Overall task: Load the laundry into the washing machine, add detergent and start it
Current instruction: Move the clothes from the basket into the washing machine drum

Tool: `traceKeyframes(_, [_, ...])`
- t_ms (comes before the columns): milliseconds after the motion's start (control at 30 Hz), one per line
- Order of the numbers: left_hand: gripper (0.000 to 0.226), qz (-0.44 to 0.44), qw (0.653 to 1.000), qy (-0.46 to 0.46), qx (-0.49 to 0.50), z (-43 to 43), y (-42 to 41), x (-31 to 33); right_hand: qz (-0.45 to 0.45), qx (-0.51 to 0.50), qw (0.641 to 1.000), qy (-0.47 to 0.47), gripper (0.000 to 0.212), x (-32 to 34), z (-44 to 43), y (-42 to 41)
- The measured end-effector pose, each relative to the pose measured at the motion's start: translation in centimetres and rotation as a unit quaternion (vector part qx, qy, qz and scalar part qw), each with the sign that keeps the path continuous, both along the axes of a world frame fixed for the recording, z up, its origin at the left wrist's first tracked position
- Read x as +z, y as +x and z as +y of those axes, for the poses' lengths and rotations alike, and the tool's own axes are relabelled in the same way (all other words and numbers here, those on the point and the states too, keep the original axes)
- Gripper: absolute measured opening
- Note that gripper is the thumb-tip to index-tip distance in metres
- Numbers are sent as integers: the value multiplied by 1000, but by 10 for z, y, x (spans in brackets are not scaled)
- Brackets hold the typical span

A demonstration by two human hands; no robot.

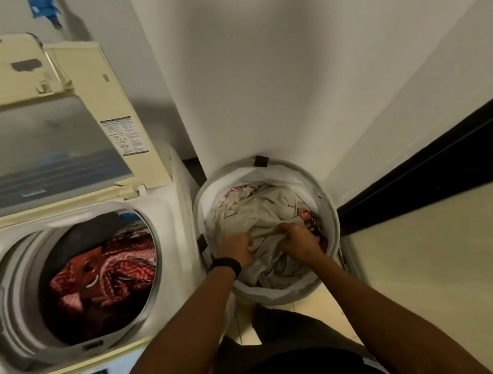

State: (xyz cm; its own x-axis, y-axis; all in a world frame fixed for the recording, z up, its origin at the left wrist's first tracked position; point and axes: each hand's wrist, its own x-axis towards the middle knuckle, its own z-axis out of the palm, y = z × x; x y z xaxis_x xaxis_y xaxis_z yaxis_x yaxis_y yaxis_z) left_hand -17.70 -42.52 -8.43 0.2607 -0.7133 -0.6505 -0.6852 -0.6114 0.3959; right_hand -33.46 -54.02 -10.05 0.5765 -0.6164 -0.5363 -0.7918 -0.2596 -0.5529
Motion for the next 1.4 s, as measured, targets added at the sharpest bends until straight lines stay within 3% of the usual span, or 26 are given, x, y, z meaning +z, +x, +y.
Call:
traceKeyframes(133, [45, -5, 995, 93, -37, 13, -16, -30, -4, 8, 1000, -11, 37, -5, 4, -7])
traceKeyframes(233, [28, 5, 998, 65, 0, 12, -19, -37, -5, 18, 1000, 9, 40, -6, -1, -13])
traceKeyframes(333, [20, 81, 994, -18, 73, -5, -10, -21, -33, 36, 999, 24, 49, -8, -5, -17])
traceKeyframes(433, [43, 130, 972, -136, 141, -31, 0, 15, -104, 44, 992, 60, 71, 3, 0, -9])
traceKeyframes(500, [53, 151, 954, -200, 165, -48, 3, 38, -146, 33, 987, 65, 75, 16, 2, 2])
traceKeyframes(600, [54, 157, 938, -250, 181, -63, 13, 60, -240, -52, 968, 57, 62, 35, 4, 14])
traceKeyframes(767, [39, 169, 929, -296, 146, -62, 38, 93, -325, -178, 928, -34, 14, 89, -24, 15])
traceKeyframes(867, [38, 177, 923, -312, 141, -57, 52, 109, -354, -215, 909, -45, 16, 112, -48, 18])
traceKeyframes(1000, [49, 93, 906, -379, 166, -64, 56, 124, -353, -202, 912, -59, 22, 129, -55, 30])
traceKeyframes(1100, [39, 4, 892, -414, 183, -64, 58, 132, -372, -204, 906, -10, 21, 145, -53, 43])
traceKeyframes(1167, [28, -51, 876, -441, 189, -61, 56, 140, -389, -249, 884, 71, 12, 156, -50, 51])
traceKeyframes(1300, [33, 11, 851, -472, 232, -48, 23, 148, -437, -259, 823, 254, 27, 169, -42, 55])
traceKeyframes(1400, [40, 85, 882, -415, 208, -34, 2, 147, -469, -252, 808, 254, 28, 169, -39, 60])
